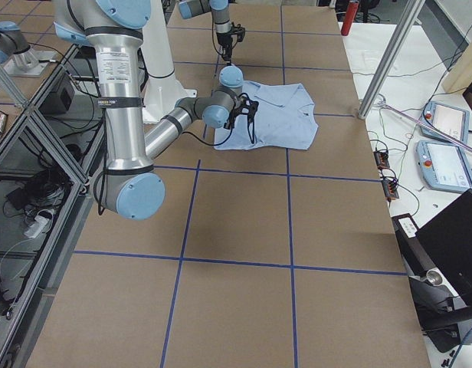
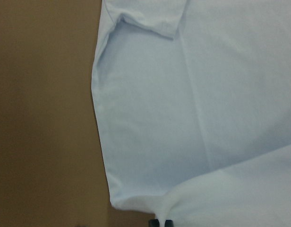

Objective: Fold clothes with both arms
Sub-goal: 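Lift the hem with both grippers and fold it toward the collar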

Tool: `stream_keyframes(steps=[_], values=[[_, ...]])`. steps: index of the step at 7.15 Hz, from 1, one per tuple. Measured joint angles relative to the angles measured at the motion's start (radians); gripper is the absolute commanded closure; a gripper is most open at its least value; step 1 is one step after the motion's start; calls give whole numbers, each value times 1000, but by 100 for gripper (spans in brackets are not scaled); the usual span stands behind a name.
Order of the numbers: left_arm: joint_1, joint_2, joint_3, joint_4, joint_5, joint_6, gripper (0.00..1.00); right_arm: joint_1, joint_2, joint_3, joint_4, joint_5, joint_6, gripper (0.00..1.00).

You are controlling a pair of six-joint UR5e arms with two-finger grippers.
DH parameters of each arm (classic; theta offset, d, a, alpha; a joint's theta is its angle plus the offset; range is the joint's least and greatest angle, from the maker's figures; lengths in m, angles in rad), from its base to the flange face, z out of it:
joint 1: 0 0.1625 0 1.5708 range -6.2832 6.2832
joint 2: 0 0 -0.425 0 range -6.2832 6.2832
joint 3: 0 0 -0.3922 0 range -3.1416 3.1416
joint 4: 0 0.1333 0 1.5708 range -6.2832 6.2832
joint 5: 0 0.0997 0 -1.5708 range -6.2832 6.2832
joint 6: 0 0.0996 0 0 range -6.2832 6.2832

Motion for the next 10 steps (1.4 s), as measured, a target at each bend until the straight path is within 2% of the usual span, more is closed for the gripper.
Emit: stream_keyframes(steps=[2, 4, 8, 10], values=[[-120, -61, 123, -73, -49, 61, 100, 91, 113, -131, -2, 2, -6, 100], [-204, -143, 236, -103, -57, 98, 100, 158, 249, -289, -2, 2, -16, 100], [-322, -226, 512, -290, -60, 189, 100, 221, 454, -549, 4, -2, -71, 100], [-352, -255, 628, -376, -60, 202, 100, 237, 489, -653, 74, -4, -73, 100]])
